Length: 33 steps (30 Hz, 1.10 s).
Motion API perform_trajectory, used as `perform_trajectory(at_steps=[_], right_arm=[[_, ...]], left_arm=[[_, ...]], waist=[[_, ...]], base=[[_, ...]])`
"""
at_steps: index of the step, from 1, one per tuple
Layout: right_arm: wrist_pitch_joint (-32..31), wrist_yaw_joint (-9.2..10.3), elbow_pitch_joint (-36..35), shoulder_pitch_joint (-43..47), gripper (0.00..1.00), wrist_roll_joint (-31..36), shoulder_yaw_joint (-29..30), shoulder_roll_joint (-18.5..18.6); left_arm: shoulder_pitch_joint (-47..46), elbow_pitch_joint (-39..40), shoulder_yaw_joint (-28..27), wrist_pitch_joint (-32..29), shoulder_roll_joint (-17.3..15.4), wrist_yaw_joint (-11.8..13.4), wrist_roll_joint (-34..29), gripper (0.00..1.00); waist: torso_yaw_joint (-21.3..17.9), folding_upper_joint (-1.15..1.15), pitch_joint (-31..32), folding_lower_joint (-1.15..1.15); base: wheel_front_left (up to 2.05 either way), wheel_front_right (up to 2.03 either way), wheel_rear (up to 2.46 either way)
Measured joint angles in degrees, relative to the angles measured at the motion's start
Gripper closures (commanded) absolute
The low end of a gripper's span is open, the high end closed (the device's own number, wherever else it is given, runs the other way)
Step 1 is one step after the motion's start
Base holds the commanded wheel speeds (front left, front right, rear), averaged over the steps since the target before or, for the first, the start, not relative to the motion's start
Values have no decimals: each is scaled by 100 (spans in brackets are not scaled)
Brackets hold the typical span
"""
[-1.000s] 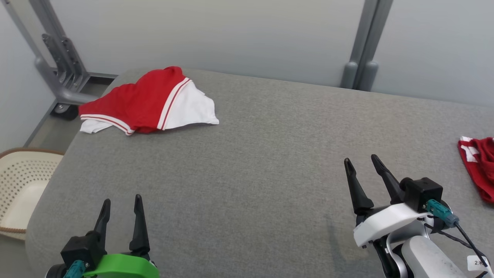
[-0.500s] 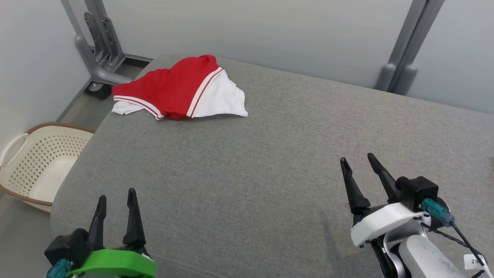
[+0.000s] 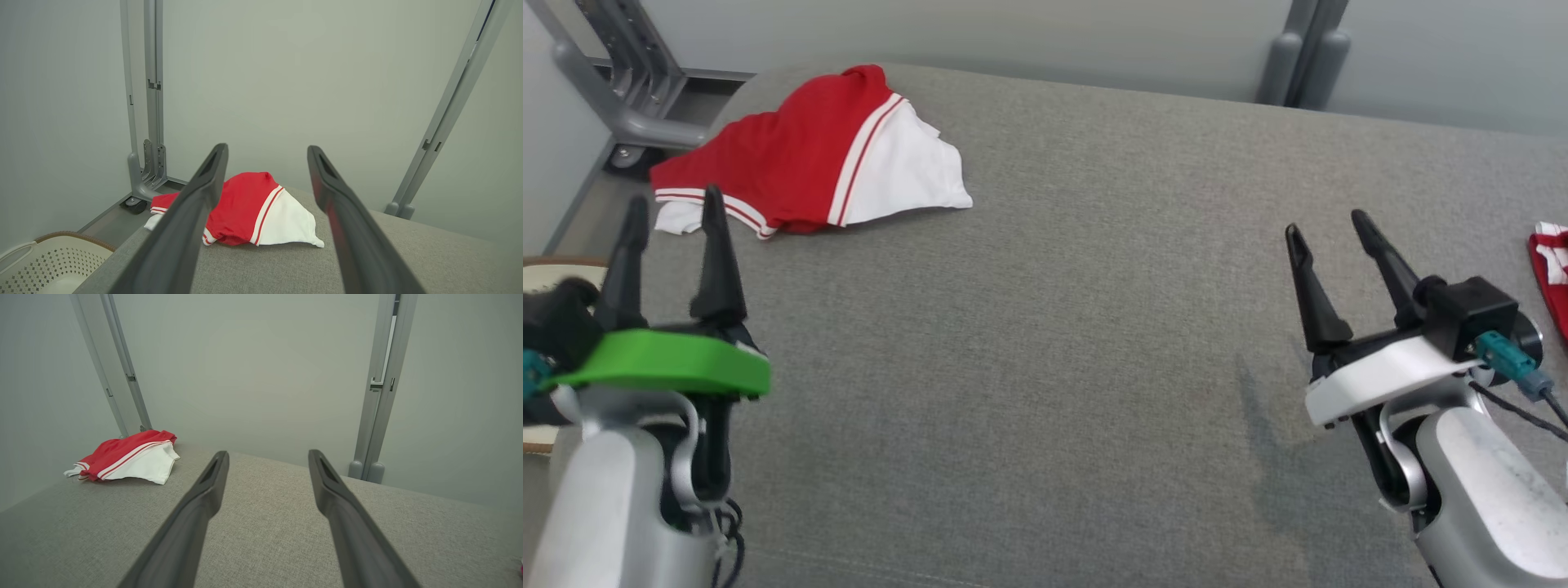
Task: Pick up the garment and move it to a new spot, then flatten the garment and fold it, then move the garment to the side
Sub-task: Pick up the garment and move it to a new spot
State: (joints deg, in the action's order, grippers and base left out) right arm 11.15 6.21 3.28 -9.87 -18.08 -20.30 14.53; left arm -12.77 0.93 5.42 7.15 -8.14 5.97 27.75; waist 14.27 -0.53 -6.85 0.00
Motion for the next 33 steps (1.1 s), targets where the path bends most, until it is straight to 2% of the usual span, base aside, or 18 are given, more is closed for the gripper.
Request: perform_trajectory(at_steps=[9,12,17,19,24,27,33], right_arm=[[-169,2,-407,-478,0,73,328,278],[-191,4,-504,-524,0,73,448,364],[-237,38,-633,-577,0,71,534,388],[-263,38,-693,-639,0,64,536,386],[-288,38,-811,-673,0,55,576,427],[-290,38,-882,-747,0,55,611,485],[-321,38,-1033,-827,0,56,717,564]], left_arm=[[-1478,-436,-582,-1032,-545,2,244,0],[-1774,-648,-848,-1350,-658,10,455,0],[-2134,-1025,-1236,-1795,-1092,19,520,0],[-2280,-1184,-1479,-1936,-1126,64,737,0],[-2632,-1585,-1925,-2131,-1411,68,811,0],[-2738,-1734,-1838,-2274,-1551,68,761,0],[-2929,-1948,-1555,-2435,-1581,68,687,0]], waist=[[-520,0,-618,0],[-688,0,-846,0],[-943,0,-1241,0],[-1034,0,-1400,0],[-1238,0,-1811,0],[-1337,0,-2063,0],[-1472,0,-2563,0]], base=[[0,0,0],[0,0,0],[0,0,0],[0,0,0],[0,0,0],[0,0,0],[0,0,0]])
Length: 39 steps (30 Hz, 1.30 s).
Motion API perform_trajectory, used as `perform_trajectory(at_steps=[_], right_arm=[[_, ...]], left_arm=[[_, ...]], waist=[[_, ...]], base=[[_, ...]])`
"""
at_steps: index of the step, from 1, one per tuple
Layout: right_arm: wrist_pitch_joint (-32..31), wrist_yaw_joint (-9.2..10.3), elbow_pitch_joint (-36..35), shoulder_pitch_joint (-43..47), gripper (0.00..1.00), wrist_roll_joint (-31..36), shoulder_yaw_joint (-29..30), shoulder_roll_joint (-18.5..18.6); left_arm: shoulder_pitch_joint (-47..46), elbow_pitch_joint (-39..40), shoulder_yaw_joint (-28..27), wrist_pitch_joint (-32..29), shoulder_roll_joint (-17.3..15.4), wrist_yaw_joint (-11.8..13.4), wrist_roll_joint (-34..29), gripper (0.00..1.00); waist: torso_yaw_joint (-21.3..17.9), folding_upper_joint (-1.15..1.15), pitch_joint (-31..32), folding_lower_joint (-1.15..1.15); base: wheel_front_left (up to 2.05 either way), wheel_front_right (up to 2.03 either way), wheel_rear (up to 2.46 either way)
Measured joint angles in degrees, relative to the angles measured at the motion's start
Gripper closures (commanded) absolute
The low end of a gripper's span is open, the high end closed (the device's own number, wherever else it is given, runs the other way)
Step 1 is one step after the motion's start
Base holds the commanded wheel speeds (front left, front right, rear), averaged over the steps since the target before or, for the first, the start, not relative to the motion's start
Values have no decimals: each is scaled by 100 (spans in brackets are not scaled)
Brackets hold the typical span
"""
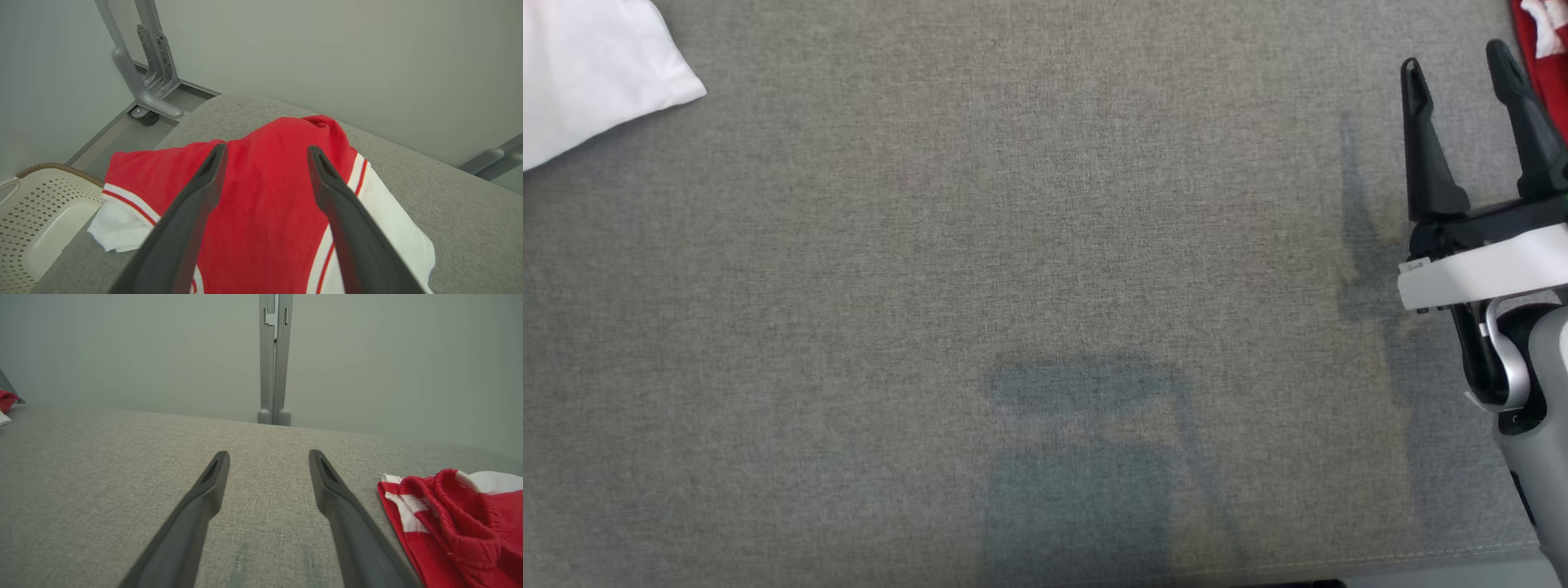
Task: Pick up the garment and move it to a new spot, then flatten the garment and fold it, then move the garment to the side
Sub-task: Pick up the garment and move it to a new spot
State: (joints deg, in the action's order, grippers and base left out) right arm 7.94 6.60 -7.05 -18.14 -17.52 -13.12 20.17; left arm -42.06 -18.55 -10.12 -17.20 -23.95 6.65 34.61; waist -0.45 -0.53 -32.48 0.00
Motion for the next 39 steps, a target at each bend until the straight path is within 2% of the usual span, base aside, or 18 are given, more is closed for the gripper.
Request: perform_trajectory(at_steps=[5,13,14,15,16,17,18,23,28,32,34,39], right_arm=[[9,0,-65,-173,0,19,65,85],[60,0,-14,-255,0,46,91,129],[60,0,4,-255,0,46,91,129],[63,0,21,-255,0,46,91,130],[91,0,51,-255,0,47,91,130],[115,0,86,-255,0,53,91,129],[120,0,123,-255,0,54,91,129],[224,-3,250,-258,0,54,57,105],[312,-19,415,-260,0,53,8,19],[368,-22,605,-260,0,53,-3,-33],[415,-56,713,-260,0,43,-13,-57],[471,-81,871,-259,0,21,-43,-190]], left_arm=[[-241,-314,339,-78,-12,-44,-154,0],[-426,-815,425,-77,-19,-63,-261,0],[-464,-860,432,-64,-20,-64,-261,22],[-497,-890,442,-35,-19,-69,-261,51],[-517,-927,459,22,-10,-98,-261,51],[-536,-985,464,103,11,-125,-261,93],[-559,-1047,470,165,38,-146,-261,100],[-608,-1228,481,461,140,-275,-303,100],[-659,-1238,566,789,171,-549,-304,100],[-877,-1071,904,1049,250,-926,-383,100],[-1035,-835,1243,1140,374,-1240,-470,100],[-1089,-444,1788,1223,531,-1374,-615,100]], waist=[[-72,0,-469,0],[-117,0,-848,0],[-116,0,-867,0],[-111,0,-878,0],[-102,0,-879,0],[-94,0,-870,0],[-86,0,-854,0],[-49,0,-730,0],[-24,0,-572,0],[6,0,-355,0],[33,0,-162,0],[77,0,189,0]], base=[[0,0,0],[0,0,0],[0,0,0],[0,0,0],[0,0,0],[0,0,0],[0,0,0],[0,0,0],[0,0,0],[0,0,0],[0,0,0],[0,0,0]])
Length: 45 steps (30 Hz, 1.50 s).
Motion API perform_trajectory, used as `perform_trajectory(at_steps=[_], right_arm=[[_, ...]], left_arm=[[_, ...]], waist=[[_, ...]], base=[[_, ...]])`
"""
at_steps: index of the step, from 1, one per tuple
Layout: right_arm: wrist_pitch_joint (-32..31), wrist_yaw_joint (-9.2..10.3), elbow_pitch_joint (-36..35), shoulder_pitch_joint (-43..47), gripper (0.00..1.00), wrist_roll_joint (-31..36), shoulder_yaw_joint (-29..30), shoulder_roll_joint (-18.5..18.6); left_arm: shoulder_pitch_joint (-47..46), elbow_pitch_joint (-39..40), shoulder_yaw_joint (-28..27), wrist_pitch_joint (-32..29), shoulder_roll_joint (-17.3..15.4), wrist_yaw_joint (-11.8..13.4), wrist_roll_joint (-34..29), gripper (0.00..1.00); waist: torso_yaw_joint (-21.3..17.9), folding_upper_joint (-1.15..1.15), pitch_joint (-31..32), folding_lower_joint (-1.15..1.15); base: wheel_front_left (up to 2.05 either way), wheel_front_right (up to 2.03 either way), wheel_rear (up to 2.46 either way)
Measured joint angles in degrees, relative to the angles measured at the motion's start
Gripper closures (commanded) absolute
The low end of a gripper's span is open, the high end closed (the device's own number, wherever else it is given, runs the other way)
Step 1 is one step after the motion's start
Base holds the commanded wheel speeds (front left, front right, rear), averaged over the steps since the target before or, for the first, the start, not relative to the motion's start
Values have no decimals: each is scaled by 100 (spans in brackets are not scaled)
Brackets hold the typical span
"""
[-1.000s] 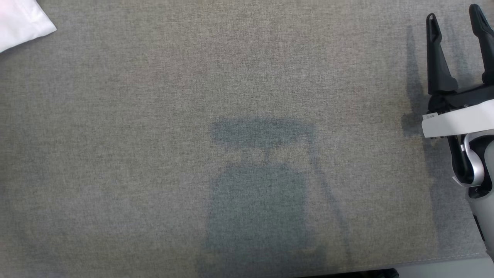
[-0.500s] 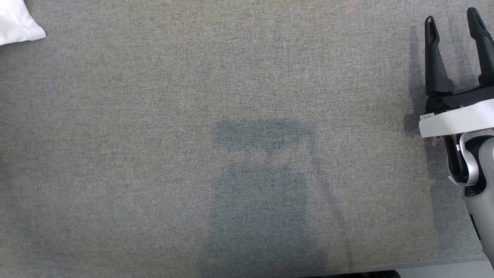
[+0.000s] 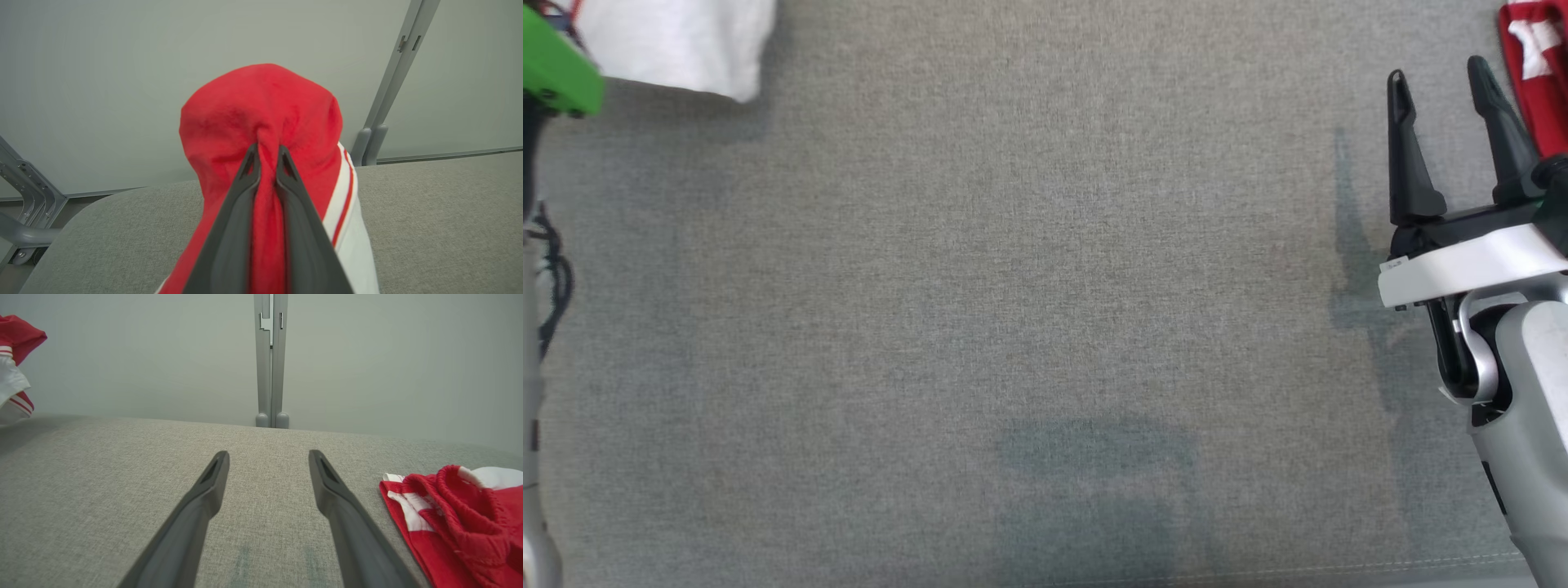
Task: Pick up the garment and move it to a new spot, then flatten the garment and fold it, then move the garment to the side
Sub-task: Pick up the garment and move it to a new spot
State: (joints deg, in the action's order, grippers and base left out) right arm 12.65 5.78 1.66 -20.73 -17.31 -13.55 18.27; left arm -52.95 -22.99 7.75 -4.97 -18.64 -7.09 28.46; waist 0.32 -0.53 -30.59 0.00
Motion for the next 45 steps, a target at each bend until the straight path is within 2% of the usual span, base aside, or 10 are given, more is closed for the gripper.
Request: perform_trajectory(at_steps=[9,11,15,21,27,32,35,44,45], right_arm=[[94,-16,323,78,0,-93,51,-143],[97,-15,405,181,0,-98,49,-224],[103,-15,597,399,0,-201,25,-357],[143,-63,864,639,0,-246,-164,-514],[143,-163,1006,803,0,-249,-372,-603],[143,-174,987,939,0,-290,-396,-601],[143,-181,976,956,0,-291,-411,-602],[143,-293,976,951,0,-294,-588,-768],[143,-294,980,948,0,-294,-592,-767]], left_arm=[[82,825,1236,-102,324,-47,-41,100],[217,1045,1673,-167,337,-46,-22,100],[578,1486,2661,-252,424,-46,291,100],[1133,1592,3489,-199,591,-46,592,100],[1616,1290,4027,-1,654,-46,427,100],[1647,1162,4233,180,634,-46,-153,100],[1583,967,4383,271,476,-46,-625,100],[1595,31,4353,573,497,49,-769,100],[1596,-68,4329,621,513,57,-762,85]], waist=[[8,0,674,0],[-15,0,826,0],[-99,0,1123,0],[-326,0,1552,0],[-627,0,1965,0],[-942,0,2180,0],[-1114,0,2241,0],[-1423,0,2124,0],[-1446,0,2098,-1]], base=[[0,0,0],[0,0,0],[0,0,0],[0,0,0],[0,0,0],[0,0,0],[0,0,0],[0,0,0],[0,0,0]])
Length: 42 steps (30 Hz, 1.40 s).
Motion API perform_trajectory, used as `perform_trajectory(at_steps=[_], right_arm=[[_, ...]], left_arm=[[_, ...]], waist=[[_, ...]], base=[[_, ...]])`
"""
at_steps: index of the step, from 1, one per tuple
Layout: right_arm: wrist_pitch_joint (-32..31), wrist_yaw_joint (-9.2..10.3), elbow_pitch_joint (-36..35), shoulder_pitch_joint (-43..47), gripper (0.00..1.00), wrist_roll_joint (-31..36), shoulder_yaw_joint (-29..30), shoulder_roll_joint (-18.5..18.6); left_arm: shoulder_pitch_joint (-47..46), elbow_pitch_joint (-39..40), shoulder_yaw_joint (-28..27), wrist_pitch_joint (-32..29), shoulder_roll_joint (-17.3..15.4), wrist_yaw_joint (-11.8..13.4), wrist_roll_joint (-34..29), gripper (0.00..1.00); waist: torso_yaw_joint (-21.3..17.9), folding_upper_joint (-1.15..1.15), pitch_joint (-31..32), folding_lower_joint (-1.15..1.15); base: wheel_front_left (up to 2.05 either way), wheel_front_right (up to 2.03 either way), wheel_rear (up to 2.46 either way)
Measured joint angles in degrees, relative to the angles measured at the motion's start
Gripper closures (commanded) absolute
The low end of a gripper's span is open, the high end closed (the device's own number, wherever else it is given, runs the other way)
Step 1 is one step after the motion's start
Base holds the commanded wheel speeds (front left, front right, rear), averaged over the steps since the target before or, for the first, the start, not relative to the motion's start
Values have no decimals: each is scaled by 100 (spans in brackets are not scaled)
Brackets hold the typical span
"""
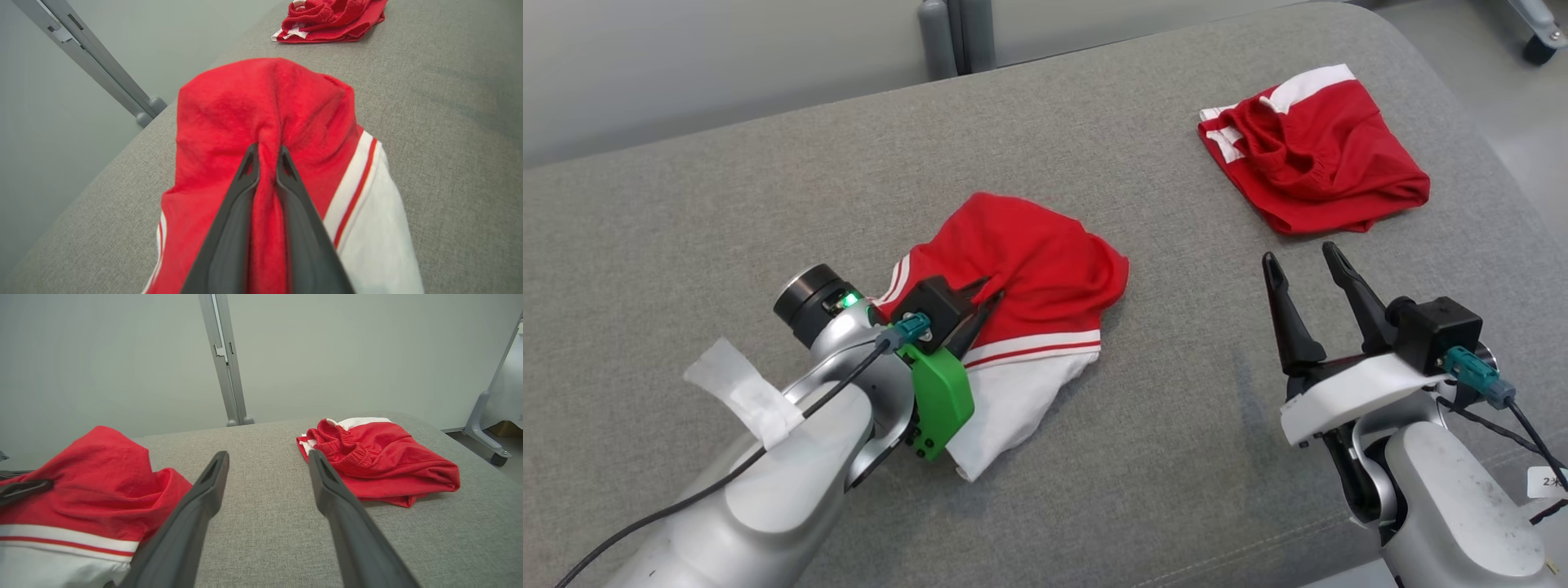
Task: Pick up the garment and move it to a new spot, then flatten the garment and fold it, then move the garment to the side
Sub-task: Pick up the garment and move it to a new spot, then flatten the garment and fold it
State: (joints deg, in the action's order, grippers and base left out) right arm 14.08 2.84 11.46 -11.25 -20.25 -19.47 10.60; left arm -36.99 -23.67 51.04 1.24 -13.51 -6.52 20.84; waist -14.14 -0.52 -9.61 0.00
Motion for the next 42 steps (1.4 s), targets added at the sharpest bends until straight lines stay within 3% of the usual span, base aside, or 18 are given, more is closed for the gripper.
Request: perform_trajectory(at_steps=[1,2,3,13,18,24,31,42], right_arm=[[0,-16,7,-2,0,1,-5,1],[0,-25,15,-2,0,1,-4,2],[0,-24,29,-2,0,1,-2,7],[0,-22,219,-2,0,2,98,62],[0,-16,330,30,0,-13,197,104],[1,-15,400,269,0,-51,211,123],[0,-25,403,368,0,-52,57,66],[-1,-31,393,367,0,-49,21,73]], left_arm=[[1,-86,-19,45,8,4,-1,64],[-1,-172,-30,112,16,22,-3,21],[-1,-249,-42,160,29,51,-9,0],[-2,-749,-174,806,401,149,34,0],[263,-779,-343,1120,698,194,405,0],[847,-980,-483,1117,812,207,797,0],[1512,-1149,-1176,1127,1038,308,1862,0],[1756,-1290,-1363,1139,1061,269,2434,0]], waist=[[-22,0,-23,0],[-41,0,-45,0],[-56,0,-64,0],[100,0,88,0],[348,0,297,0],[608,0,496,0],[896,0,780,0],[663,0,829,0]], base=[[0,0,0],[0,0,0],[0,0,0],[0,0,0],[0,0,0],[0,0,0],[0,0,0],[0,0,0]])
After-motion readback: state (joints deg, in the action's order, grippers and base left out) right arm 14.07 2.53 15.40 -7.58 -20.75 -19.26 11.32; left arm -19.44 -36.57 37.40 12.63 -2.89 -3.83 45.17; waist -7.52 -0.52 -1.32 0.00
